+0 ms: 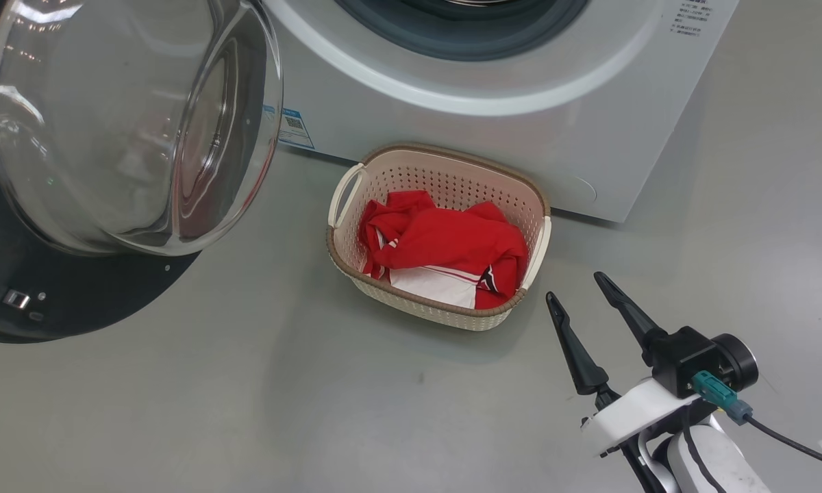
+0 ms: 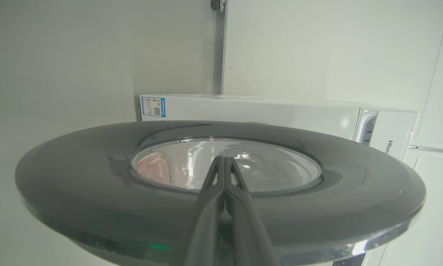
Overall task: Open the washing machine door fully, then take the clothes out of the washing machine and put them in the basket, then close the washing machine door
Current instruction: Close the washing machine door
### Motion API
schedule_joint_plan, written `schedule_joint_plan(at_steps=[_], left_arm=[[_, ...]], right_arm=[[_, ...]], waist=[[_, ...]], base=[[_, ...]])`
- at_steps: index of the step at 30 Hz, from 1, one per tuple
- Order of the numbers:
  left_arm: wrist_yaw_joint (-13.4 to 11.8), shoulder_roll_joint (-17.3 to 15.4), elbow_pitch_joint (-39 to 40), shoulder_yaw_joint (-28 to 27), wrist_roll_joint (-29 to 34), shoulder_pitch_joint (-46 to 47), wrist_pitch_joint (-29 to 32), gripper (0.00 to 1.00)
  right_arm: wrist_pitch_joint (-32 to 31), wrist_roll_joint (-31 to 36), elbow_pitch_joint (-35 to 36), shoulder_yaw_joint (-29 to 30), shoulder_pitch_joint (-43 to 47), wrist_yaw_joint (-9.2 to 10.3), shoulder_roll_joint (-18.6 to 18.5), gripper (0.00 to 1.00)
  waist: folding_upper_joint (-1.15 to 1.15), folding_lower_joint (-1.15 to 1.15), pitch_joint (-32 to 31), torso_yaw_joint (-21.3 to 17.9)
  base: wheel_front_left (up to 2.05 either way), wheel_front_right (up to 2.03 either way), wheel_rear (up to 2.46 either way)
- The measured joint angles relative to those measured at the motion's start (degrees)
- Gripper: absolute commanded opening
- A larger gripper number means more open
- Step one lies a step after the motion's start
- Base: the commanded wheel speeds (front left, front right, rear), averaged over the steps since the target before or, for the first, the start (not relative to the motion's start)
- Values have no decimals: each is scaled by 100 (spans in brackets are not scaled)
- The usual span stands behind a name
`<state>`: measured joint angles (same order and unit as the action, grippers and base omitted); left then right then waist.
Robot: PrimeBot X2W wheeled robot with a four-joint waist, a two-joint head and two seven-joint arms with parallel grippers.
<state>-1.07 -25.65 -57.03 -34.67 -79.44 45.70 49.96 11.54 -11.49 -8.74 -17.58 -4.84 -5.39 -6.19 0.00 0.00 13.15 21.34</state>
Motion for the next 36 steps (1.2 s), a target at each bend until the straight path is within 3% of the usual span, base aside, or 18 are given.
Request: schedule_joint_plan(at_steps=[16, 36], left_arm=[[387, 416, 400, 38, -220, -348, 692, 0], [498, 1043, 1195, 191, -433, -853, 1282, 0]], right_arm=[[21, -10, -56, -1, 7, 44, 21, 100], [38, -54, -65, 0, 9, 53, 35, 100]], waist=[[0, 0, -89, 39], [0, 0, -120, 59]], base=[[0, 0, 0], [0, 0, 0]])
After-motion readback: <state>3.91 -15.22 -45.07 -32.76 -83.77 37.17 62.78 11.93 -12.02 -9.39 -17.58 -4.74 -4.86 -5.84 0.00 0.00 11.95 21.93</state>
